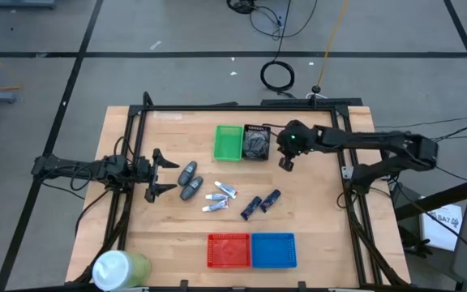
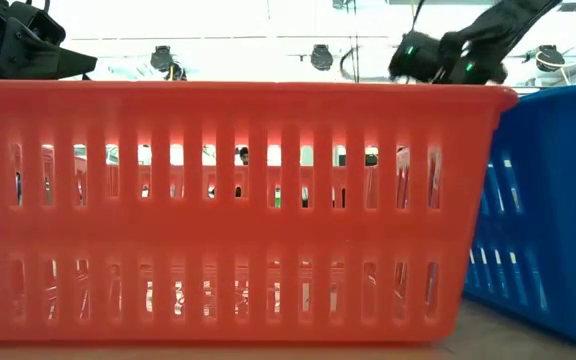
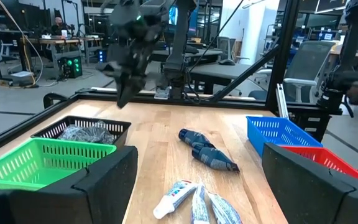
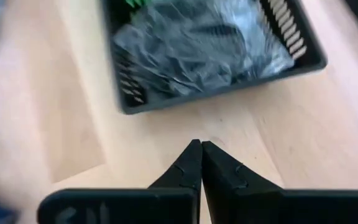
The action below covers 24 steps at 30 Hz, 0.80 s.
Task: Pick & Place Travel size toiletries
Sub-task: Put the left deodorant into the green bin
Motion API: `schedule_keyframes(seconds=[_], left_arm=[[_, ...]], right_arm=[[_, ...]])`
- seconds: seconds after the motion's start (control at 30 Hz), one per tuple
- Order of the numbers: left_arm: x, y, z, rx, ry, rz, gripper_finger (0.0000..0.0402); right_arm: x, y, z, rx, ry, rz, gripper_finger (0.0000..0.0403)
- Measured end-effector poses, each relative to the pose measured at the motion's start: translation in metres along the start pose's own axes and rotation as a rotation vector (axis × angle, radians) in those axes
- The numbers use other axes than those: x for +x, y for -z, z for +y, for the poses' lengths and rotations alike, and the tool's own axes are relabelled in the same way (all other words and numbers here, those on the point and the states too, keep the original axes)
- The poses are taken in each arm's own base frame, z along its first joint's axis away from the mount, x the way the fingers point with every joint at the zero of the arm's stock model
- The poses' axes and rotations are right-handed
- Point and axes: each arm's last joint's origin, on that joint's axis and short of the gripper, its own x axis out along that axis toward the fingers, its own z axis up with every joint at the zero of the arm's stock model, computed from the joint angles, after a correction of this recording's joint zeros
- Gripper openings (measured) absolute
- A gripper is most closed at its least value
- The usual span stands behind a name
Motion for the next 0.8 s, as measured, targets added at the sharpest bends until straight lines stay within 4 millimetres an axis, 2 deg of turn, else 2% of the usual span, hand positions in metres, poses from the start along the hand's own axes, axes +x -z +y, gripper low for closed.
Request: schedule_keyframes(seconds=[0.13,0.27,0.4,0.57,0.8], left_arm=[[0.000,0.000,0.000,0.000,0.000,0.000,0.0337],[0.000,0.000,0.000,0.000,0.000,0.001,0.0337],[0.000,0.000,0.000,0.000,0.000,0.001,0.0337],[0.000,0.000,0.000,0.000,0.000,0.000,0.0337],[0.000,0.000,0.000,0.000,0.000,0.000,0.0337]], right_arm=[[-0.030,-0.002,0.012,-0.047,-0.029,-0.142,0.0000],[-0.046,0.011,0.018,-0.067,-0.085,-0.313,0.0000],[-0.052,0.033,0.023,-0.083,-0.192,-0.440,0.0000],[-0.059,0.058,0.023,-0.051,-0.212,-0.525,0.0000],[-0.065,0.083,0.022,-0.015,-0.228,-0.622,0.0000]])
